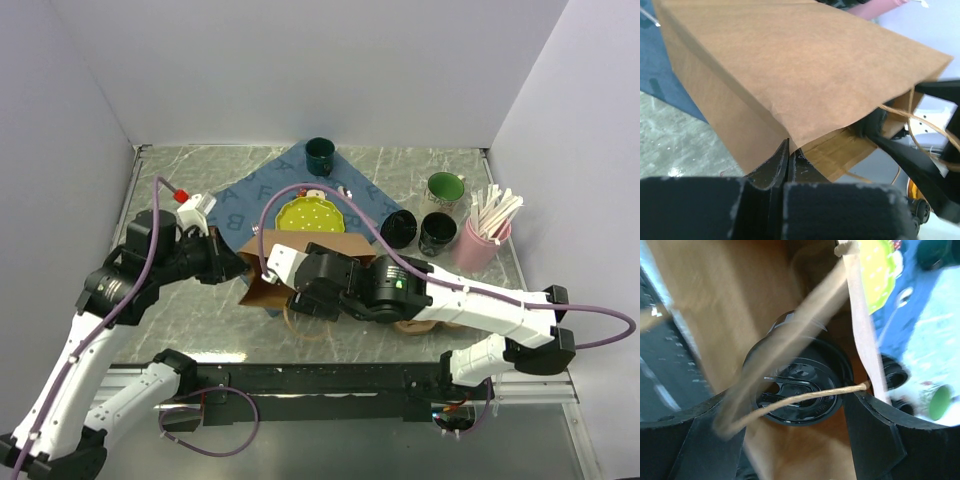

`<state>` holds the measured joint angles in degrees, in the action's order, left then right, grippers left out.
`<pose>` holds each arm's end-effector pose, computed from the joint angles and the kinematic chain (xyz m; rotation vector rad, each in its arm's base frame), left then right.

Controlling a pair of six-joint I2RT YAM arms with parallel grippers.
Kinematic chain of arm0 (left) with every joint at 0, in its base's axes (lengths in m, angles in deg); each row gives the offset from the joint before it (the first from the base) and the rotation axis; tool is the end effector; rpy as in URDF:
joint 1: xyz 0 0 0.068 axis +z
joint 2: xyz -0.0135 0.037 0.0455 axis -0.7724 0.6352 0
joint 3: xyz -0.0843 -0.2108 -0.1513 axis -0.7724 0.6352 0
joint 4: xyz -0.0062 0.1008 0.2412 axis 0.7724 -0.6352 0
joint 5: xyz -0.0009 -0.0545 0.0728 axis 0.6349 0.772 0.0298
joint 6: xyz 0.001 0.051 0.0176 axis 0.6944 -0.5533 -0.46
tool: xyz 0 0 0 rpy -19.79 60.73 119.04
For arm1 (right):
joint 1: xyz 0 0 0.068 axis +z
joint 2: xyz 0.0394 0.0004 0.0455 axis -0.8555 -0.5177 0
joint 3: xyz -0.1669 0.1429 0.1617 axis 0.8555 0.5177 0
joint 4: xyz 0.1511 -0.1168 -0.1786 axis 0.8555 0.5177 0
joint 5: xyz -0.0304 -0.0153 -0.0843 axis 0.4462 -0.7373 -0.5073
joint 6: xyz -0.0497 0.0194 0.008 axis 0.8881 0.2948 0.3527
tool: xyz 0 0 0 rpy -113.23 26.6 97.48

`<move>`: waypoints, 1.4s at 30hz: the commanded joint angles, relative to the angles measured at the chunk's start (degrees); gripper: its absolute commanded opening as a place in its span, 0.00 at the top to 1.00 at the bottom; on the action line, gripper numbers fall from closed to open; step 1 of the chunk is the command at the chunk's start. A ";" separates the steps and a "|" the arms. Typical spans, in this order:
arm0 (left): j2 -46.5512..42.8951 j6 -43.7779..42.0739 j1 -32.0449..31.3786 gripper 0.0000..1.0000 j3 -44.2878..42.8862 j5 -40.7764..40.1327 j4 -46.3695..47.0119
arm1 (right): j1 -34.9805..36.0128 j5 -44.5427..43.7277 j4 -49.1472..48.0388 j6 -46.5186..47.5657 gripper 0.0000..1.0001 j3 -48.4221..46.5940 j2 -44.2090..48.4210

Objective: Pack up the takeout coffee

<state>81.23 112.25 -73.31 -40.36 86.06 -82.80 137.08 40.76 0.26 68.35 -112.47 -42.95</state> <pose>0.1252 -0.0678 0.3818 0.0940 2.2379 -0.9706 0.0705 0.2648 0.3956 -1.4540 1.8531 0.0573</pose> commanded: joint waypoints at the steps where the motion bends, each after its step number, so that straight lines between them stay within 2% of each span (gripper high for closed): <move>1: -4.24 0.57 -1.51 0.99 2.42 4.22 4.13 | 0.75 -3.22 -8.56 10.37 0.57 2.62 1.61; 5: -4.86 1.10 -1.51 0.99 4.02 4.57 3.27 | 0.93 0.38 -9.78 15.20 0.57 5.08 1.52; 9: -4.34 1.36 -1.69 0.99 3.93 3.00 1.95 | 1.98 -0.85 -15.13 22.65 0.60 8.07 4.93; 12: -2.67 1.80 -1.69 0.99 3.32 2.03 0.63 | 2.95 -5.84 -22.15 28.81 0.60 12.28 8.01; 18: -0.03 1.89 -1.69 0.99 0.60 -1.31 -1.92 | 2.87 -7.97 -22.54 27.35 0.59 11.41 10.74; 22: 1.29 1.80 -1.69 0.99 -1.25 -0.09 -2.54 | 3.21 -3.49 -19.99 24.62 0.59 13.07 12.76; 27: 0.15 1.27 -1.69 0.99 -2.65 1.23 -0.52 | 3.39 -0.24 -18.32 25.84 0.59 13.18 12.15; 32: -2.31 1.80 -1.69 0.99 -1.96 3.34 2.20 | 3.48 2.84 -15.07 26.81 0.60 10.63 9.43; 42: -5.91 1.10 -1.69 0.99 2.34 8.09 4.58 | 2.42 4.34 -19.71 31.11 0.60 13.17 7.41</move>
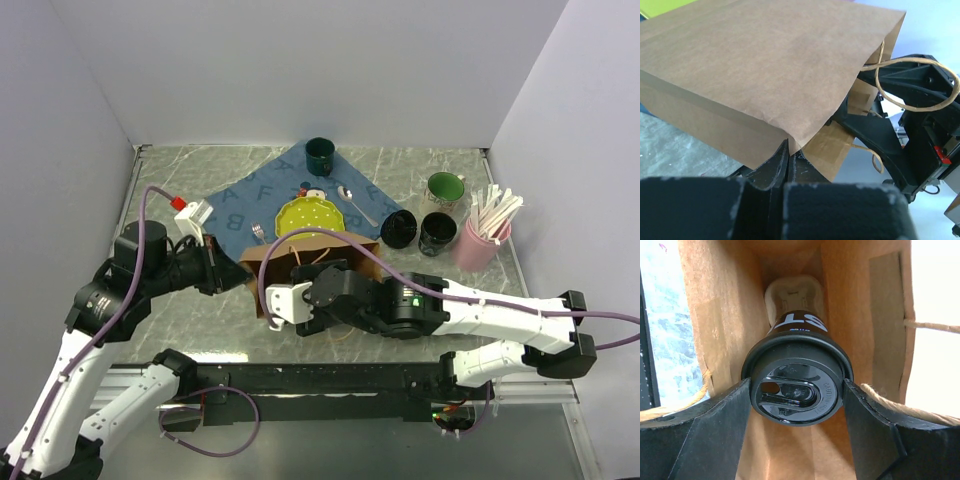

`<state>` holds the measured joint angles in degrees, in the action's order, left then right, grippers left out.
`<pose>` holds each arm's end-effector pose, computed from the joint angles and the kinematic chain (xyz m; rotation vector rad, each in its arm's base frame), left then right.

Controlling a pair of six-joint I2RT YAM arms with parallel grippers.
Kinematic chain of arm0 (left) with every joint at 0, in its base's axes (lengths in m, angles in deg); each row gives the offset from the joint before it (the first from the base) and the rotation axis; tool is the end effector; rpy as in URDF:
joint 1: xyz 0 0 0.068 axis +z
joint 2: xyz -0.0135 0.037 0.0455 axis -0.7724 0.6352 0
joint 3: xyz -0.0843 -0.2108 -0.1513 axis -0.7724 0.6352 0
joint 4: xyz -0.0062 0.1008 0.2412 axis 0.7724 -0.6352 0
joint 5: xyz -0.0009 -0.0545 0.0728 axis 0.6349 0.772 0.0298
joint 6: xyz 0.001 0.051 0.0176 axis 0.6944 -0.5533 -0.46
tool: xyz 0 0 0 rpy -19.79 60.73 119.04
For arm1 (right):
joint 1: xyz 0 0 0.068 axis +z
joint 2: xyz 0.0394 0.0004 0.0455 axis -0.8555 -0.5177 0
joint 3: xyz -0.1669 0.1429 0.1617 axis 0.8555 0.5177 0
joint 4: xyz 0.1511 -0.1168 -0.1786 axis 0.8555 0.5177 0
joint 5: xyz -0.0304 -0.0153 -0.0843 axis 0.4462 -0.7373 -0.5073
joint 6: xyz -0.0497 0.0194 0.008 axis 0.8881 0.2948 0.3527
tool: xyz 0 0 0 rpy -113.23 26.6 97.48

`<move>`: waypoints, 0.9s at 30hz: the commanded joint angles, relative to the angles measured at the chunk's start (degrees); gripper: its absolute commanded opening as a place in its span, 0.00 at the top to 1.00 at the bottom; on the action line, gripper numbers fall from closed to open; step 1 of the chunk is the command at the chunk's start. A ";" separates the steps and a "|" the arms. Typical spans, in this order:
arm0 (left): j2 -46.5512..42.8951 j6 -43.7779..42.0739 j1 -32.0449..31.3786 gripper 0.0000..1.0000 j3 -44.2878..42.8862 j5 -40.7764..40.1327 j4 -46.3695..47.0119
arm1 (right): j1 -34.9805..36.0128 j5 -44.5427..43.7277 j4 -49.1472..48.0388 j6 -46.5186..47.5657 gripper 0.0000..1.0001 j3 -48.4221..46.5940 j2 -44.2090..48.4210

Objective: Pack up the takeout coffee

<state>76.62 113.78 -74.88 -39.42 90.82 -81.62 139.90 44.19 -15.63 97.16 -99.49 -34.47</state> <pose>0.1036 -0.0652 0.3883 0.1740 2.1659 -1.1003 0.0531 0.2537 0.3823 -1.7706 1.3200 0.0086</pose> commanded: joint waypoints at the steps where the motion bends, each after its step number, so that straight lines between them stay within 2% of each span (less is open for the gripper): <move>1: -1.57 -0.26 -0.12 0.99 1.58 3.15 3.66 | -0.39 0.91 -4.70 2.83 0.60 0.45 -1.16; 9: -2.80 -1.84 -0.12 0.99 3.08 4.64 4.72 | -2.41 -0.59 -11.48 5.39 0.62 2.21 -3.01; 14: -3.51 -3.85 -0.12 0.99 4.05 4.55 4.45 | -5.22 1.34 -7.54 5.74 0.62 -3.84 -5.12; 22: -3.33 -5.70 -0.12 0.99 3.78 4.64 4.01 | -7.42 4.07 -6.38 4.25 0.62 -6.40 -4.85; 27: -3.68 -6.32 -0.12 0.99 4.05 4.38 3.75 | -9.53 4.86 -6.82 3.98 0.61 -4.65 -2.84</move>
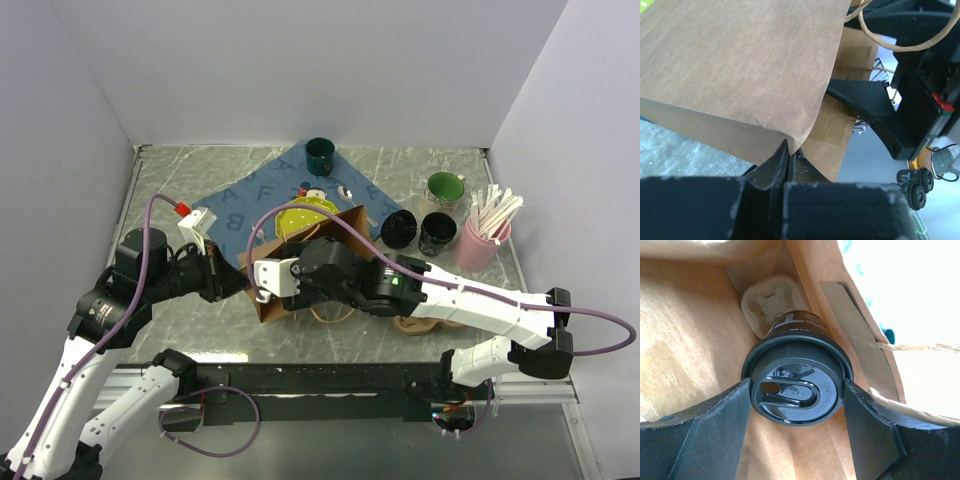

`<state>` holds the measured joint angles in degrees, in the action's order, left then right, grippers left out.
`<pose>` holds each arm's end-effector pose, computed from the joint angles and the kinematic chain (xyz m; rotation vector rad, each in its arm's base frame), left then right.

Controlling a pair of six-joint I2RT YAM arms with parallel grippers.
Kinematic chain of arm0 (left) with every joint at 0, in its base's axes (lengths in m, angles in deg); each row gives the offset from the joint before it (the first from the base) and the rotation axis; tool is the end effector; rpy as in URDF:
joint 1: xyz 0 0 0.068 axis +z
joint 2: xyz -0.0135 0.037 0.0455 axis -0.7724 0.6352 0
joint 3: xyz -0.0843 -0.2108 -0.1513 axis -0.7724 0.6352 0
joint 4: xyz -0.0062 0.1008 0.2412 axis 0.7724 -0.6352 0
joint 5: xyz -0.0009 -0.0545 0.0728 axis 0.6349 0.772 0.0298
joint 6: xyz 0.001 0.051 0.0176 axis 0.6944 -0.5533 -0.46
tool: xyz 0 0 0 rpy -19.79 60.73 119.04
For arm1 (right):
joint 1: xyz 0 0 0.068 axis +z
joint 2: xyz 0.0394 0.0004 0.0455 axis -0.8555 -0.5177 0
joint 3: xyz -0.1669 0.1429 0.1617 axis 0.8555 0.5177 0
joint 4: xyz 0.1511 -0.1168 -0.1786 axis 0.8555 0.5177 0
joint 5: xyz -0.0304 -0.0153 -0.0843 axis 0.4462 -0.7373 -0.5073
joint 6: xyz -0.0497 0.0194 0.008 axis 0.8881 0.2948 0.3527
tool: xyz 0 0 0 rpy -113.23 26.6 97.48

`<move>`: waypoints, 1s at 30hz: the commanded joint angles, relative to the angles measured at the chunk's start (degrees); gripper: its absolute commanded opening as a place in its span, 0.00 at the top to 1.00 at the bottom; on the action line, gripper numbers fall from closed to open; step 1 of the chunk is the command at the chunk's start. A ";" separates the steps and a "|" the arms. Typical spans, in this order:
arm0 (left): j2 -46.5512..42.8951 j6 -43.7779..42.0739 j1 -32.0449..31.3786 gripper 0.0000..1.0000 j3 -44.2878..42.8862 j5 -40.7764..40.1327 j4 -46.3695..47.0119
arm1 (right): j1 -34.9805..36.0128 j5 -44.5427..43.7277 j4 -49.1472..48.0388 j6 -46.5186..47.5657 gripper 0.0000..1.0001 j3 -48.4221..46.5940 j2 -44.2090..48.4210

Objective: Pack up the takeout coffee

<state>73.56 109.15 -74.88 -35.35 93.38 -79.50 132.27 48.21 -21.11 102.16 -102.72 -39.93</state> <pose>0.0973 -0.0639 0.3761 0.2951 2.1188 -1.1014 0.0932 0.2756 0.3838 -1.7285 1.3199 -0.0156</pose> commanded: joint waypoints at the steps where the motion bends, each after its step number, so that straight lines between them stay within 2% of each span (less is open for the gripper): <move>1: -0.53 -1.69 -0.12 0.99 -0.19 1.82 1.63 | -2.08 1.28 -1.25 -1.11 0.61 -1.06 2.89; 11: -1.15 -2.12 -0.12 0.99 0.42 6.82 4.79 | -2.52 1.98 -6.52 4.77 0.62 4.83 3.07; 18: -2.90 -2.83 -0.12 0.99 2.97 15.52 7.16 | -0.95 1.46 -0.11 2.32 0.62 2.98 5.26; 25: -3.43 -6.86 -3.19 0.99 4.03 16.33 5.59 | 2.92 -0.47 7.98 0.21 0.62 1.32 7.20; 30: -3.26 -10.12 -5.83 0.99 2.27 14.65 2.69 | 3.28 -1.80 6.94 1.43 0.62 2.36 8.17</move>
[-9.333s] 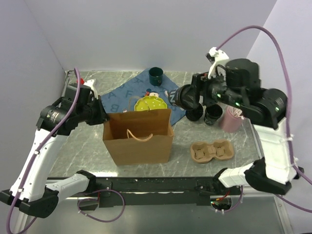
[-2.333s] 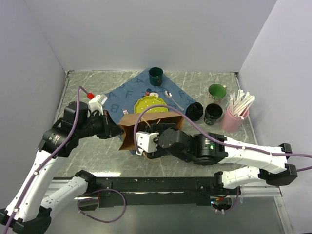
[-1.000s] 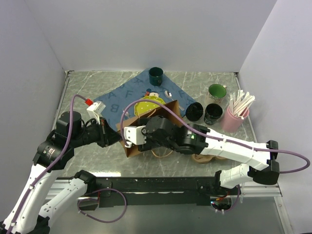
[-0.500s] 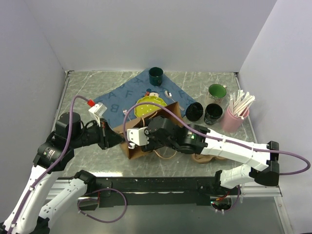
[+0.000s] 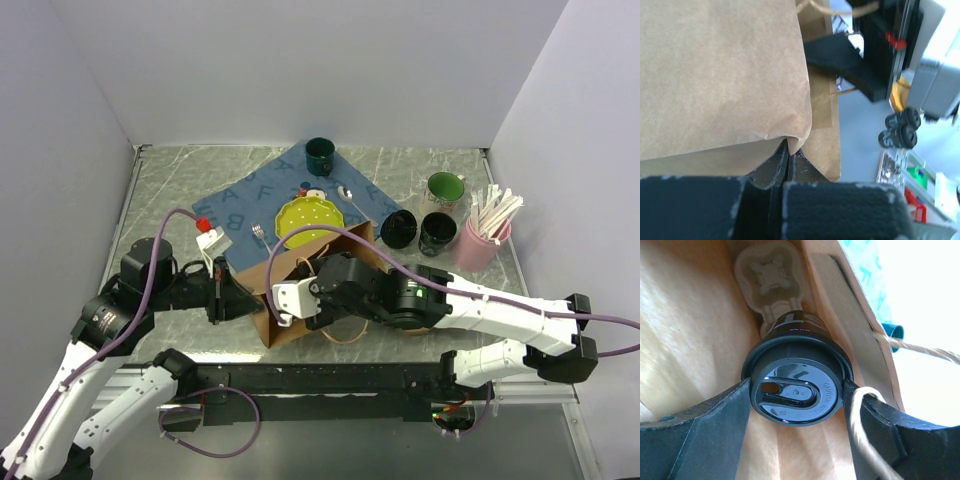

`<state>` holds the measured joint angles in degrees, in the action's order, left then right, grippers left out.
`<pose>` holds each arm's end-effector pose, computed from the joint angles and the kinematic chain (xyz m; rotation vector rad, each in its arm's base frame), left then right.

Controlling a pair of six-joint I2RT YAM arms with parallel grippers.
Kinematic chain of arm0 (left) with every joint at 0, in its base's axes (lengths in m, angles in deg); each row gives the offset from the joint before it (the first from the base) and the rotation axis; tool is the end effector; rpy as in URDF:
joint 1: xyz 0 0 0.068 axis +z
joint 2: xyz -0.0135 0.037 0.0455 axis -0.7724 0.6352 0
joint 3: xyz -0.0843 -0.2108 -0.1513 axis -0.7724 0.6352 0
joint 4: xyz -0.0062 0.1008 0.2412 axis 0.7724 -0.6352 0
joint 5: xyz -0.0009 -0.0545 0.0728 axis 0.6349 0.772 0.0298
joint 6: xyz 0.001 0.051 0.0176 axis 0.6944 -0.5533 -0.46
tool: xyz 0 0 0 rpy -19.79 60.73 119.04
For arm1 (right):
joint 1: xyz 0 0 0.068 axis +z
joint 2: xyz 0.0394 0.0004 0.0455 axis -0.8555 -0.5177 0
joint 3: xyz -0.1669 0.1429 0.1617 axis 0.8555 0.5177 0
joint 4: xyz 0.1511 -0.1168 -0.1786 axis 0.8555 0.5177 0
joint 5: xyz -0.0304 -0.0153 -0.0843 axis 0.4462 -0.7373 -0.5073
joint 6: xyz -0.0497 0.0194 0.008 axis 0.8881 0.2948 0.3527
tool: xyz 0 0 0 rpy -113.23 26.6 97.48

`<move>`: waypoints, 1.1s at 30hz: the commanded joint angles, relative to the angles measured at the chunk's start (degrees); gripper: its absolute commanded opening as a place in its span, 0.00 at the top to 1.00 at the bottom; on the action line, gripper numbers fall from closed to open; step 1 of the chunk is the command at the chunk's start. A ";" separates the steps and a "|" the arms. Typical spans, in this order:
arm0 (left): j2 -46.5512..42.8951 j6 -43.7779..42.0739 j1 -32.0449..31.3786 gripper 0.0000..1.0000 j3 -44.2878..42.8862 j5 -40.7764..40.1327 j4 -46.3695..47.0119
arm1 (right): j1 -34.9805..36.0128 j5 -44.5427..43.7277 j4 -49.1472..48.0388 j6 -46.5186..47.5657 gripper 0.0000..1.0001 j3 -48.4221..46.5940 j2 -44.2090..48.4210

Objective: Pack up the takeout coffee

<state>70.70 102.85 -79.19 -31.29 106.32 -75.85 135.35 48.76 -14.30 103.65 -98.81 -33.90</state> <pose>0.0825 -0.0730 0.3672 0.6563 1.9965 -1.3039 0.0697 0.2460 0.3784 -1.8566 1.2765 -0.0225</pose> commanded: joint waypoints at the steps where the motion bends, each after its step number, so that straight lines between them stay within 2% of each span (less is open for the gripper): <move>1: -0.39 -3.83 -1.52 0.99 -1.89 2.06 -1.23 | 0.11 -2.43 -1.37 0.47 0.62 -0.41 2.22; 8: 1.10 -4.36 -1.52 0.99 -3.47 -0.21 -4.13 | -0.95 -0.76 -2.18 0.57 0.62 3.99 2.49; 16: 3.21 -3.48 -1.52 0.99 -7.51 -10.50 -4.84 | 1.07 3.98 1.07 -2.51 0.62 1.89 2.93; 18: 3.30 -3.56 -1.52 0.95 -7.60 -11.90 -4.66 | 1.77 3.72 0.11 -2.51 0.62 2.76 2.93; 20: 3.56 -3.91 -1.52 0.83 -7.69 -12.87 -5.27 | 2.13 3.37 -0.15 -2.51 0.62 3.03 2.32; 30: 4.27 -3.31 -1.52 0.82 -8.48 -13.67 -8.00 | 2.13 3.54 -3.67 -4.00 0.62 4.35 0.73; 31: 4.27 -2.87 -1.52 0.60 -8.48 -13.93 -7.82 | 2.04 3.28 -3.58 -4.53 0.62 4.26 0.12; 32: 4.27 -1.64 -1.52 0.48 -8.74 -15.50 -8.26 | 2.13 2.59 -3.67 -4.97 0.62 4.00 -0.23; 33: 4.18 -1.02 -1.52 0.43 -9.09 -16.38 -8.43 | 2.13 1.54 -3.76 -5.58 0.62 3.21 -0.67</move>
<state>75.29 100.03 -80.46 -38.22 92.66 -84.35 137.32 52.17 -15.52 100.70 -94.61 -33.31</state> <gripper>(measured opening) 0.477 0.750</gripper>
